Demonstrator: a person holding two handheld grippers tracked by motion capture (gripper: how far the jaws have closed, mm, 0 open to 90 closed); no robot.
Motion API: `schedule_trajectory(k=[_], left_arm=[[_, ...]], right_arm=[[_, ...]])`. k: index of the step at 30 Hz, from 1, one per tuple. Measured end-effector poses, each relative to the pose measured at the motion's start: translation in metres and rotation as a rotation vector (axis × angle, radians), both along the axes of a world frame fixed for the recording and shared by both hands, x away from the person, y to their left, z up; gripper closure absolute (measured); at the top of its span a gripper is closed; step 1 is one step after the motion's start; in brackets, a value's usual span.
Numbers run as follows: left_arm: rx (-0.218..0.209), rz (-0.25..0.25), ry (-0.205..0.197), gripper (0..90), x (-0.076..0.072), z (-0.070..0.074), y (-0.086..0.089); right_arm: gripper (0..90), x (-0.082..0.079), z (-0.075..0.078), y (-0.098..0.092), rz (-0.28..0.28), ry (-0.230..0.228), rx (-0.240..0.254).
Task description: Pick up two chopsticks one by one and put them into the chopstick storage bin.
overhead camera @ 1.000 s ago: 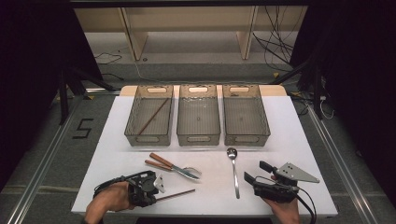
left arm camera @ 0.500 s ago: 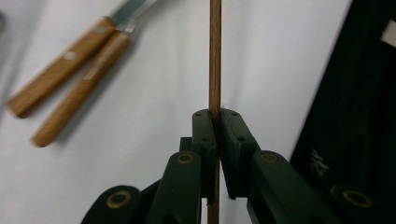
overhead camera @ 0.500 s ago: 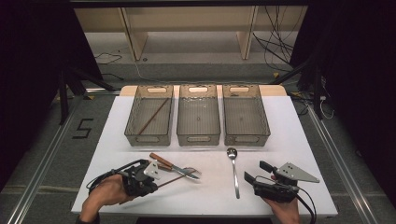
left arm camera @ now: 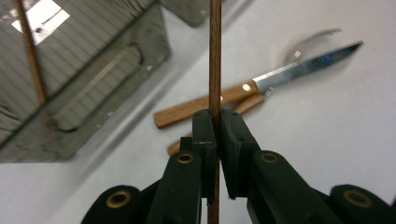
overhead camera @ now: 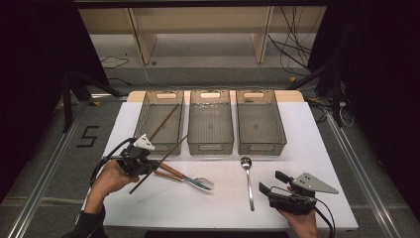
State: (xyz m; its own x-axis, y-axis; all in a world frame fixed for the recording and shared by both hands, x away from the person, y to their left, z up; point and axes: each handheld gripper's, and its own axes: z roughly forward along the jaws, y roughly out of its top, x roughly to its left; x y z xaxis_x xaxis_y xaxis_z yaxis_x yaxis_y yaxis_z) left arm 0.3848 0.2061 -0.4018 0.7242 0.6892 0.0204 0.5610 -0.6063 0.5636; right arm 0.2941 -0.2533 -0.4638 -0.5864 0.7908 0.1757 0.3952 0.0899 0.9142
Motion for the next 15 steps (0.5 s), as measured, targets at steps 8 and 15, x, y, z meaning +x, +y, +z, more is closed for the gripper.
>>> schedule_trajectory(k=[8,15], left_arm=[[-0.003,0.053,-0.019,84.5,0.029,0.019,0.002],[0.001,0.095,-0.033,84.5,0.056,0.036,0.001]], right_arm=[[24.3,0.0,0.0,0.0,0.001,-0.001,0.0],[24.3,0.0,0.0,0.0,0.001,0.002,0.003]])
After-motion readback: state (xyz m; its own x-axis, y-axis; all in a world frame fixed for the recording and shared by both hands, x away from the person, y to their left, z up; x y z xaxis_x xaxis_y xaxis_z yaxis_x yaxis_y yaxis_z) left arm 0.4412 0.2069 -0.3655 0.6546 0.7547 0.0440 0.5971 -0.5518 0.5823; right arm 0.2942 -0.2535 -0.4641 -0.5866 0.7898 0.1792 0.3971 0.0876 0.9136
